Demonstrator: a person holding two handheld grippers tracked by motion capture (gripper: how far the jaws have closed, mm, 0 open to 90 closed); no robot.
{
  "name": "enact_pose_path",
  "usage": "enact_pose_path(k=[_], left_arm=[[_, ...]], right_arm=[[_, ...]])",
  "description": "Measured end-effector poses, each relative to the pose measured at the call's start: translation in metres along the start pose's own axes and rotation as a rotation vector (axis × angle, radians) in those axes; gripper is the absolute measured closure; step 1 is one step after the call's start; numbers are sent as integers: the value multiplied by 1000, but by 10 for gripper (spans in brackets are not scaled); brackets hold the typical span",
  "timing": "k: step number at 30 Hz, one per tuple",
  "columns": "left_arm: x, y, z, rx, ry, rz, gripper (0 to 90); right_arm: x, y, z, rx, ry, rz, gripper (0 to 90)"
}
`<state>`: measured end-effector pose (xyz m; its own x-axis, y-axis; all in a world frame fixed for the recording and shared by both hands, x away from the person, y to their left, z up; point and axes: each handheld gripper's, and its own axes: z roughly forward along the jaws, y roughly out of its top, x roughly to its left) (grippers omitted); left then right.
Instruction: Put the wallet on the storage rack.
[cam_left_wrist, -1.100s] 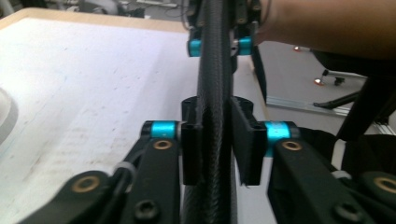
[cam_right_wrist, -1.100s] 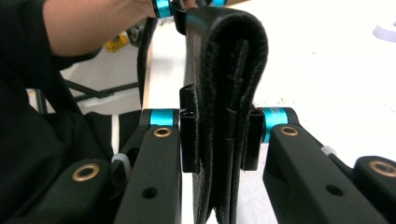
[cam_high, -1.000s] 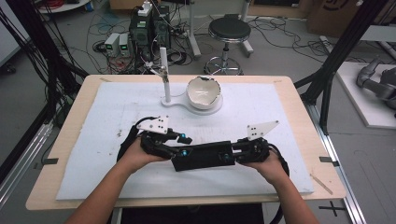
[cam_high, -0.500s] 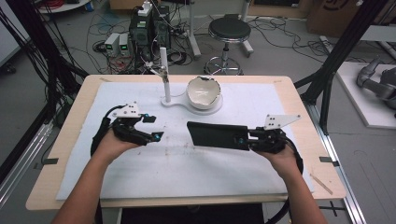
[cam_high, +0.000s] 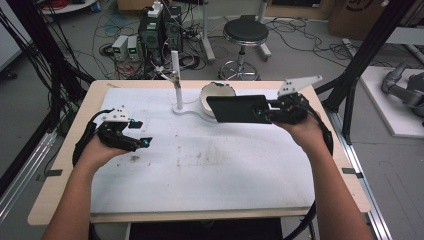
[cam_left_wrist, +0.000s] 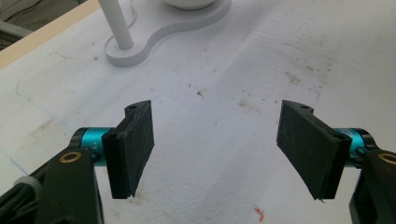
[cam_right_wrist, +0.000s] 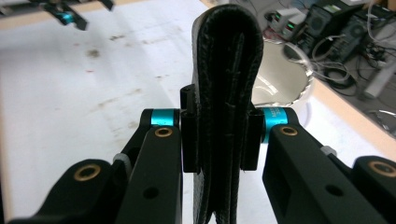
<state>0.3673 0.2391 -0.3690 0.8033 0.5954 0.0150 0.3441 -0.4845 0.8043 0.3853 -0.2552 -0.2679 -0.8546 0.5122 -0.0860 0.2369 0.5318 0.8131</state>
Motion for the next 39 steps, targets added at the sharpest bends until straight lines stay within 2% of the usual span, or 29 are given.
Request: enact_pose_path(k=[2,4,5,6,7,8,11,12,13,14,17,18,20,23,25,26,31,33,34,35,36,37,38,39], left_arm=[[1,-1,0,-5,-2,-6,269],[2,-2,-1,-15,0,-12,265],[3,-2,-2,-27,-6,-20,257],[3,-2,-2,-27,-6,-20,256],[4,-2,-2,-35,-15,-30,257],[4,-2,-2,-36,-16,-29,257],[2,-1,0,-41,-33,-27,255],[2,-1,0,-41,-33,-27,255],[3,-1,0,-43,-33,-26,251],[3,-1,0,-47,-33,-31,250],[5,-2,0,-45,-29,-34,250],[5,-2,0,-45,-29,-34,250],[5,-2,0,-47,-29,-37,250],[3,0,1,-65,-54,-44,250],[2,0,2,-74,-63,-48,250],[2,1,2,-72,-63,-43,250],[3,0,3,-68,-76,-46,250],[4,0,3,-74,-78,-48,250],[4,0,3,-74,-78,-48,250],[4,0,3,-75,-80,-47,250],[3,0,3,-74,-78,-46,250],[3,0,4,-71,-79,-43,250],[3,0,4,-71,-79,-43,250],[3,0,4,-71,-80,-46,250]], right_arm=[[-6,14,4,36,-16,-7,761],[-9,21,6,54,-28,-18,761],[-15,35,10,81,-48,-35,761],[-15,35,10,81,-48,-35,761],[-23,48,15,114,-62,-56,761],[-26,54,18,138,-63,-54,761],[-37,72,32,219,-73,-69,761],[-37,72,32,219,-73,-69,761],[-43,81,41,258,-75,-72,761],[-46,86,46,272,-68,-71,760],[-52,96,61,325,-52,-67,760],[-52,96,61,325,-52,-67,760],[-56,102,77,390,-58,-72,760],[-63,102,91,424,-22,-37,760],[-66,101,96,438,-6,-33,760],[-71,100,108,487,13,-20,760],[-78,95,127,501,15,-4,758],[-82,94,130,451,16,10,754],[-83,93,131,431,15,34,746],[-83,93,131,431,15,34,746],[-86,90,135,381,-11,27,658],[-86,88,137,376,-36,32,618],[-86,88,137,376,-36,32,618],[-87,85,140,368,-107,26,509]])
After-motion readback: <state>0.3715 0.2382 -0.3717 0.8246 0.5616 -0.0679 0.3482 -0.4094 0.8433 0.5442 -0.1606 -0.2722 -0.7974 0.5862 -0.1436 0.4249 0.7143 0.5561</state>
